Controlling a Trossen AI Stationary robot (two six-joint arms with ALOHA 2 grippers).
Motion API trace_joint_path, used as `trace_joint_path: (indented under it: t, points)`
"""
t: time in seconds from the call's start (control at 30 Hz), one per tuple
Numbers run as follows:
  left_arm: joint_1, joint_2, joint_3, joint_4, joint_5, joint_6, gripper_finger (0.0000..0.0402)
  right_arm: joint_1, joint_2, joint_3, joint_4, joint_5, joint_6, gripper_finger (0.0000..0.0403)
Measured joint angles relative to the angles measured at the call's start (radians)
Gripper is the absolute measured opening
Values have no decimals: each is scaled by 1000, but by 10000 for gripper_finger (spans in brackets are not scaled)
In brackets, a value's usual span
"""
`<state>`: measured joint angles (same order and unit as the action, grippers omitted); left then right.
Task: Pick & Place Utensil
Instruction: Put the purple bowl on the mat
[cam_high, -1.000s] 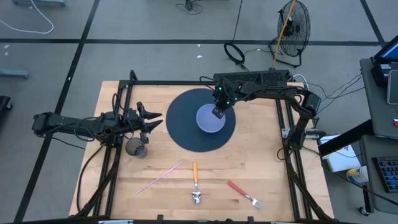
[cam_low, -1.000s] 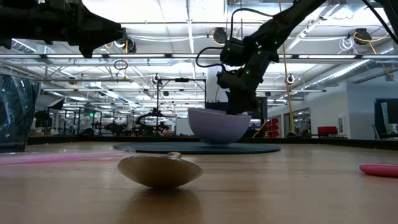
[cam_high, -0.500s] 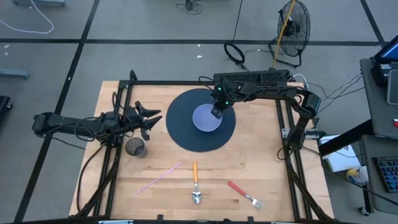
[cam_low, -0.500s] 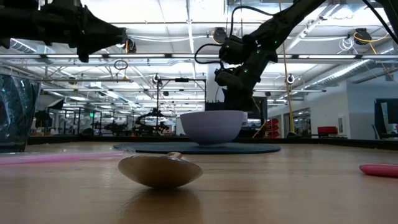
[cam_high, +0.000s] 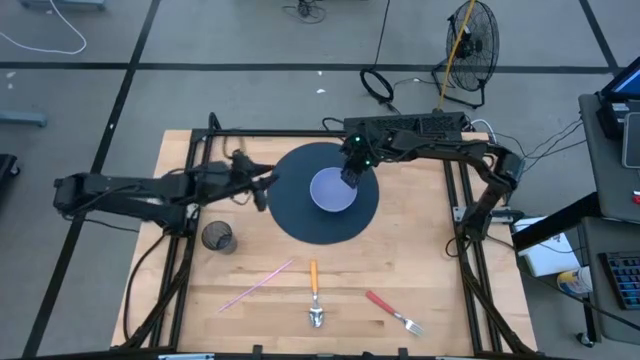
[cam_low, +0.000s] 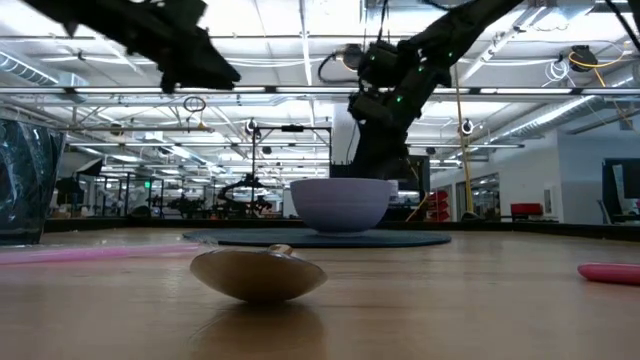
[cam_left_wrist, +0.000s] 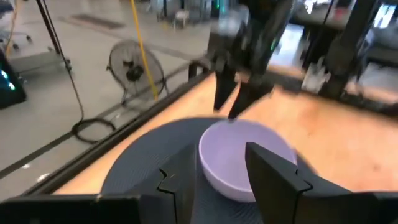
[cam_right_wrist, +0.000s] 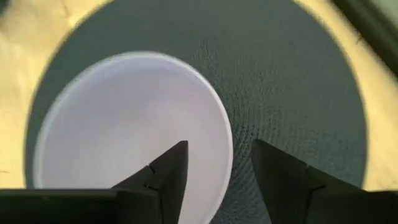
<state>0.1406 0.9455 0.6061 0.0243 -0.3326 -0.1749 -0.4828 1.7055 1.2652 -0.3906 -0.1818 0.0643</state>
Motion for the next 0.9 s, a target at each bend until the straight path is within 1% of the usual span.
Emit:
trace_joint_path:
  t: [0.13,0.23,0.4,0.53,0.63,0.8,0.9]
  points:
    - [66,157,131,-91,107,13,145,2,-98,-1,-61,4,-5,187]
    - [124,260,196,-141,178,15,145,20,-203,-45,-75,34,-7,189]
    - [222,399,278,-173,279,12,145,75,-439,-193,-73,136,-21,185]
    - [273,489,349,-185,421,32,153,128,-645,-348,-13,156,-2,181]
    - [285,547,407,-203,471,55,180,168,-793,-461,58,155,28,182]
    - [286,640,529,-304,472,68,244,257,-996,-617,152,154,73,185]
    - [286,703,614,-398,459,64,266,328,-1078,-688,232,151,77,184]
